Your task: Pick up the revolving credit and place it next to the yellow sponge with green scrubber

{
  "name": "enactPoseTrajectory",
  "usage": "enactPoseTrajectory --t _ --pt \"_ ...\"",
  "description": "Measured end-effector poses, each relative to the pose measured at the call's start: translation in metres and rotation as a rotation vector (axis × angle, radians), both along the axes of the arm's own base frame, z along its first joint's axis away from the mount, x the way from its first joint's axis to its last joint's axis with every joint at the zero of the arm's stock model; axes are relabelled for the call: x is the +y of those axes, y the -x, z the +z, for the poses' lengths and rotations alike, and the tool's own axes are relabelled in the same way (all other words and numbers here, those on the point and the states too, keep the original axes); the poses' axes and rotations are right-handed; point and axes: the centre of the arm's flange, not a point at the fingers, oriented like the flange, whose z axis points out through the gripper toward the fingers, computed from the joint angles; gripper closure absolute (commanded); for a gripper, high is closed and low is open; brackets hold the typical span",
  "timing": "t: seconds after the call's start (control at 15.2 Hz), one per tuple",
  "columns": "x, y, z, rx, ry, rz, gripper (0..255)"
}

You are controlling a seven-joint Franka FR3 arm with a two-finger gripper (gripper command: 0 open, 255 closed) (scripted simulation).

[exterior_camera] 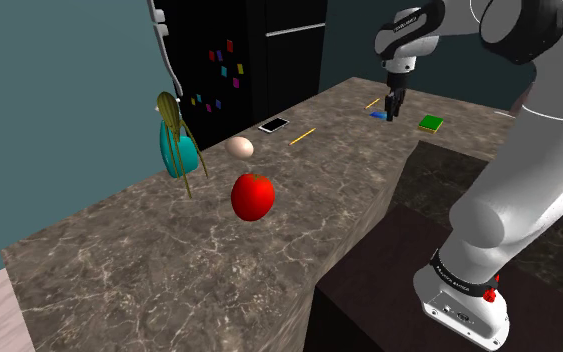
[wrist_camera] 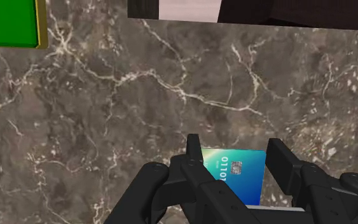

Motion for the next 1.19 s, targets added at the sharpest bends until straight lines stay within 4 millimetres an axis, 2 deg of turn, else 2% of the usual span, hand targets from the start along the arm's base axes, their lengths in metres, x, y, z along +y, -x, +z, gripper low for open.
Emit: enactPoseTrajectory --t 0.2,0.4,0.79,0.99,1.19 --pt "-0.040 -0.012 0.000 0.000 0.001 0.000 255" --pt "-0.079 -0.012 0.002 0.000 0.000 0.000 255" --pt "-0.154 -0.025 0.001 0.000 0.001 0.000 255" --pt "-0.165 -0.027 -0.010 0.000 0.000 0.002 255" --pt "-0.166 -0.028 -0.025 0.000 0.000 0.002 255"
